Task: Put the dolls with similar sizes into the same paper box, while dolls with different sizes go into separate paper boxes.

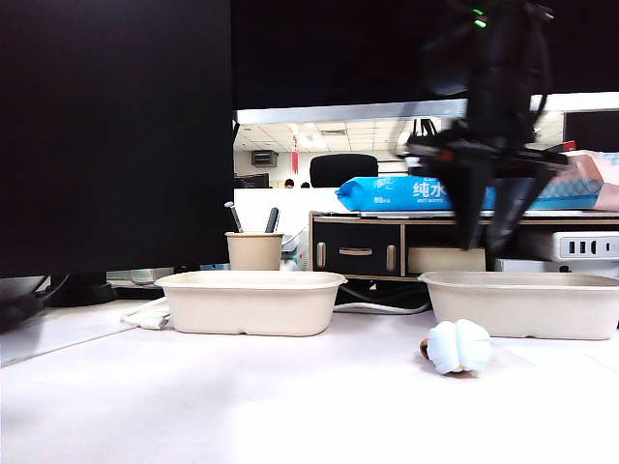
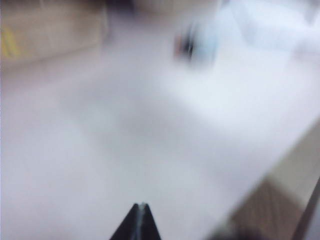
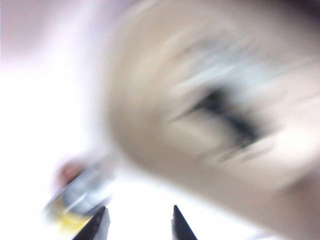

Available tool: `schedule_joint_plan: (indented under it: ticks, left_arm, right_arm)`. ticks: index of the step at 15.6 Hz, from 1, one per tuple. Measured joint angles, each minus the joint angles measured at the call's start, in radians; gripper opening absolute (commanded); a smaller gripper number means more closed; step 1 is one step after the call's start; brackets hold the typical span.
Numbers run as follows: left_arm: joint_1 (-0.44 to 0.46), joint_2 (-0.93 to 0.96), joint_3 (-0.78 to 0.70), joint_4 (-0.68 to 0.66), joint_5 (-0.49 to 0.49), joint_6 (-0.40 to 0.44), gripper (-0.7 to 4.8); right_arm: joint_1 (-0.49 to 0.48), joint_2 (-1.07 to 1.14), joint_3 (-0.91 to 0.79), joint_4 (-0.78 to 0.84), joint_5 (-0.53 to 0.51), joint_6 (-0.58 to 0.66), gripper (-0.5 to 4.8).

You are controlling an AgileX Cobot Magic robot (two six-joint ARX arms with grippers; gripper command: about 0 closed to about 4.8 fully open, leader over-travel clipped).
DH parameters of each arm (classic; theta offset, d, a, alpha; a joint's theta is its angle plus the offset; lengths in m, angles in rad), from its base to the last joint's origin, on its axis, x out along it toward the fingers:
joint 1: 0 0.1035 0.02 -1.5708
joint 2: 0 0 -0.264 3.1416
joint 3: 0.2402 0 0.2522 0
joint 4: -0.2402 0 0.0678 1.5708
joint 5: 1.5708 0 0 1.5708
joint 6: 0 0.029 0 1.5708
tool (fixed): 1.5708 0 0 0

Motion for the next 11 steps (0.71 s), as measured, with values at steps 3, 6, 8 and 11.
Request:
schedule_joint_plan:
  ticks: [3,6,8,11]
  left_arm:
    - [0.000,0.122,0.000,-0.009,0.000,-0.007,-0.05]
    - [0.000,0.108,0.000,-0.008,0.000,-0.007,-0.05]
    - [0.000,0.103,0.000,-0.009,0.000,-0.007,-0.05]
    - [0.000,0.062,0.000,-0.009,0.000,-0.008,-0.05]
  right_arm:
    - [0.110,0.000,0.000,-0.070,0.008,0.060,2.36]
    - [0.181,0.000,-0.011,-0.053,0.018,0.124,2.53]
    - [0.198,0.000,-0.052,-0.043,0.027,0.146,2.75]
    - [0.191,0.000,-0.151,-0.050,0.036,0.188,2.75]
